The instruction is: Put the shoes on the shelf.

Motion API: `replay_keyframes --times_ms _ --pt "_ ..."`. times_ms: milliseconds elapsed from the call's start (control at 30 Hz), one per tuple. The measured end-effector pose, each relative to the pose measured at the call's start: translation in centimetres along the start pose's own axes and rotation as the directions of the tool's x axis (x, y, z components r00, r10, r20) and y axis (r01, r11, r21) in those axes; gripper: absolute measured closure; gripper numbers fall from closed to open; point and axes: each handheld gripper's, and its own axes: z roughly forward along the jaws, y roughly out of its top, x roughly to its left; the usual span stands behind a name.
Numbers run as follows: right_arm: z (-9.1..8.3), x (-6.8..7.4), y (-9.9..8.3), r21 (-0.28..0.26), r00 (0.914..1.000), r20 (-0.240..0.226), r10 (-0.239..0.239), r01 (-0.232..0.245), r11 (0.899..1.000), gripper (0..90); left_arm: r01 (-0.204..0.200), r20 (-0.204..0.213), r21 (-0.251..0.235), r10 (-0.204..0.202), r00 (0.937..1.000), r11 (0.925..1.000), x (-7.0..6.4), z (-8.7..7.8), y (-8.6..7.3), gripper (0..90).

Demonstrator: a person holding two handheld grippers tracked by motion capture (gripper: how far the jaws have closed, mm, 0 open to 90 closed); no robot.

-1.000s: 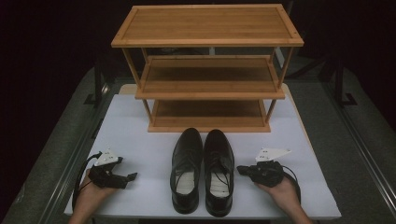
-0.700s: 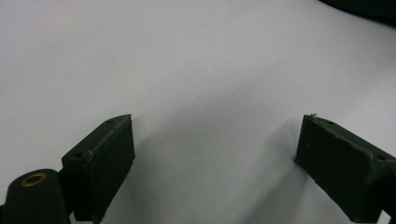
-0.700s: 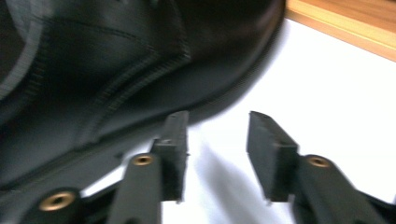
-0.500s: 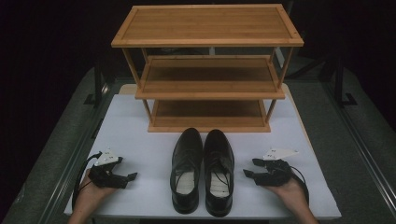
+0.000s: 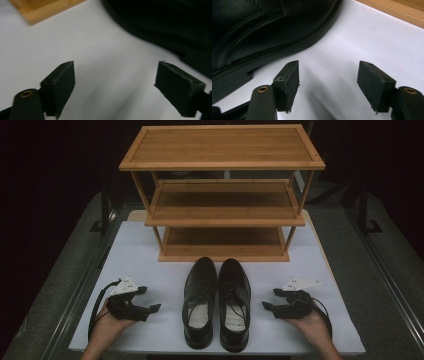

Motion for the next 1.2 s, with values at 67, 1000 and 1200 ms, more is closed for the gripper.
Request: replay_keyframes --times_ms 67,1000,1200 --pt "-0.1 0.2 0.1 -0.005 1.0 -0.003 -0.003 0.003 1.0 33.6 -0.007 0.026 -0.014 0.008 0.9996 0.9999 -0.6 0.0 0.8 17.5" --pt "-0.7 1.2 1.1 -0.032 0.9995 -0.03 -0.015 0.014 0.999 33.7 -0.123 0.244 -0.114 0.148 0.9584 0.9858 -5.0 2.6 9.3 43.7" --pt "-1.7 1.8 2.3 -0.092 0.9975 -0.071 0.002 -0.008 0.996 33.7 -0.13 0.246 -0.088 0.148 0.9578 0.9876 -5.1 3.7 9.3 50.5"
